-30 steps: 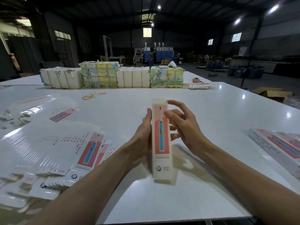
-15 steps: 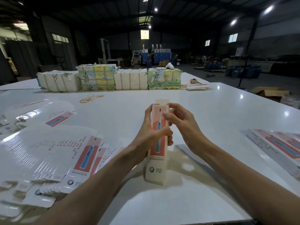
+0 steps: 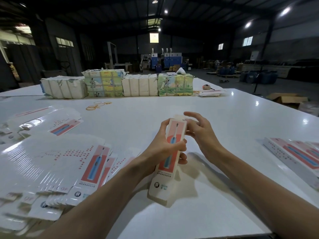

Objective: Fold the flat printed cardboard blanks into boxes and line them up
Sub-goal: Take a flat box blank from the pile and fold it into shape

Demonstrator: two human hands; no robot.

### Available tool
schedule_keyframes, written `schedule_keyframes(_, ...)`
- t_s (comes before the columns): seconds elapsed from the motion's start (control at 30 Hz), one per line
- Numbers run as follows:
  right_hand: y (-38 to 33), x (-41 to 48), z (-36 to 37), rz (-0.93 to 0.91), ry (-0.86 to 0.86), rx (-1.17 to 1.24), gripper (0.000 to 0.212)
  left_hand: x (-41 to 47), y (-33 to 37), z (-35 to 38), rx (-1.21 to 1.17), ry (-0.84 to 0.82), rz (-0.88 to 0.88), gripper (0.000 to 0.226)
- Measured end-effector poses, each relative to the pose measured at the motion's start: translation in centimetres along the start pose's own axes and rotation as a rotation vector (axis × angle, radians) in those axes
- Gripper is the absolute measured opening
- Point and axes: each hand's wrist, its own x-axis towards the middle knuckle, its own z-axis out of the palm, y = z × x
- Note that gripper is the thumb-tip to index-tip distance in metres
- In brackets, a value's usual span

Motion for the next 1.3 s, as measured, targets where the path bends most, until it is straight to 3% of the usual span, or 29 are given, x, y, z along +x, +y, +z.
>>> schedule_keyframes(0.2, -0.6, -0.2, -0.5, -0.144, -0.039, -0.081, 0.028, 0.5, -0.3, 0.1, -0.089, -0.014, -0.029, 0.083)
schedule_keyframes(0.37, -1.6, -0.1, -0.6, -0.024, -0.087, 0.121, 0.029, 0.7, -0.4, -0.2, -0.072, -0.024, 0.002, 0.086)
schedule_keyframes(0.6, -1.9, 0.2, -1.0, 0.082, -0.036, 0.19, 0.014, 0.5, -0.7, -0.4, -0.018, -0.043, 0.039, 0.093)
schedule_keyframes(1.3, -2.5, 0.6, -2.3, 0.151, -0.139, 0.141, 0.023, 0.3, -0.5, -0.7, 0.038, -0.078, 0.107, 0.096)
